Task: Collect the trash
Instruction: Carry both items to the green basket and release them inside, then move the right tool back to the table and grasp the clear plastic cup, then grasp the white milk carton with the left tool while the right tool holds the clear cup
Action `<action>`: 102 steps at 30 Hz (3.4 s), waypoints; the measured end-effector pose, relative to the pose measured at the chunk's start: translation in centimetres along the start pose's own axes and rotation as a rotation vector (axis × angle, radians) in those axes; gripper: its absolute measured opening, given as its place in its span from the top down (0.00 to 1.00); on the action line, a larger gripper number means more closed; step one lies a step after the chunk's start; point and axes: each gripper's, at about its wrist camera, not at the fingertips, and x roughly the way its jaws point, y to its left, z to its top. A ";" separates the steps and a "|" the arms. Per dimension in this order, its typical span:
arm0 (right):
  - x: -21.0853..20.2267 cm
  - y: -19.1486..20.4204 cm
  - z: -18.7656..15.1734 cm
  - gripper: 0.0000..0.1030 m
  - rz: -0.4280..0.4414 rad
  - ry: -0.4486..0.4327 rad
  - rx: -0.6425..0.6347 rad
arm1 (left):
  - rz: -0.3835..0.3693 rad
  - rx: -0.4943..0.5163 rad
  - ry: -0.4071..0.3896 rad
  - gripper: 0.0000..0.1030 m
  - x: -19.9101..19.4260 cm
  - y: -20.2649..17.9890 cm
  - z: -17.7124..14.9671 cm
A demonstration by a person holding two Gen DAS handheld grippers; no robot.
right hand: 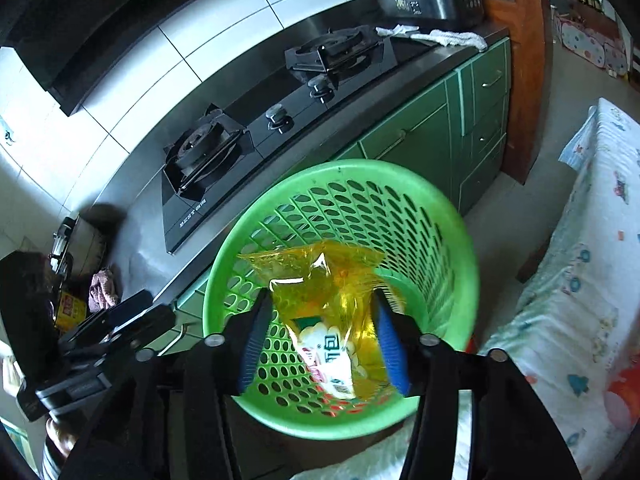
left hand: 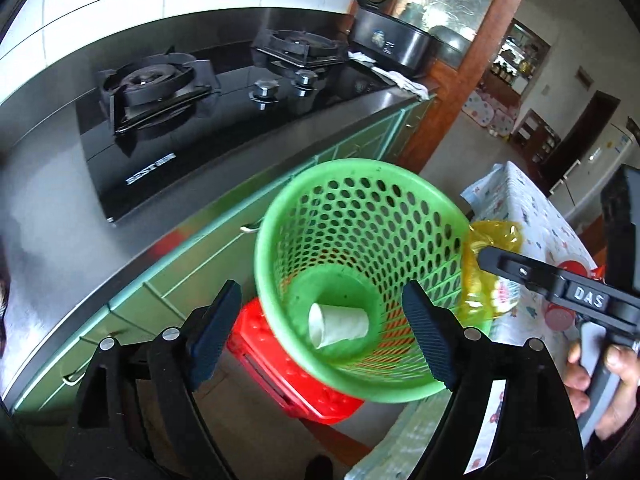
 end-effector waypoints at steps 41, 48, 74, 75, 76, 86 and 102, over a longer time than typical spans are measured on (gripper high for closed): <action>-24.7 -11.0 -20.3 0.24 -0.284 -0.116 0.202 | -0.094 0.131 -0.044 0.20 -7.9 -8.6 -9.8; -25.6 -16.0 -23.4 0.24 -0.228 -0.112 0.471 | -0.124 0.166 -0.039 0.20 -8.2 -10.2 -11.1; -21.4 -23.4 -26.9 0.42 -0.060 -0.068 0.946 | -0.245 0.444 0.007 0.20 -7.4 -15.8 -13.3; -21.6 -23.4 -27.0 0.42 -0.062 -0.071 0.940 | -0.266 0.475 0.014 0.17 -7.4 -16.5 -13.6; -21.8 -23.4 -27.1 0.42 -0.061 -0.071 0.932 | -0.284 0.501 0.018 0.13 -7.4 -17.1 -13.9; -25.1 -22.8 -28.2 0.42 -0.114 -0.085 0.793 | -0.373 0.670 0.141 0.13 -6.6 -23.5 -17.9; -30.3 -21.5 -31.9 0.42 -0.214 -0.127 0.519 | -0.221 -0.010 0.393 0.12 -3.9 -28.6 -20.8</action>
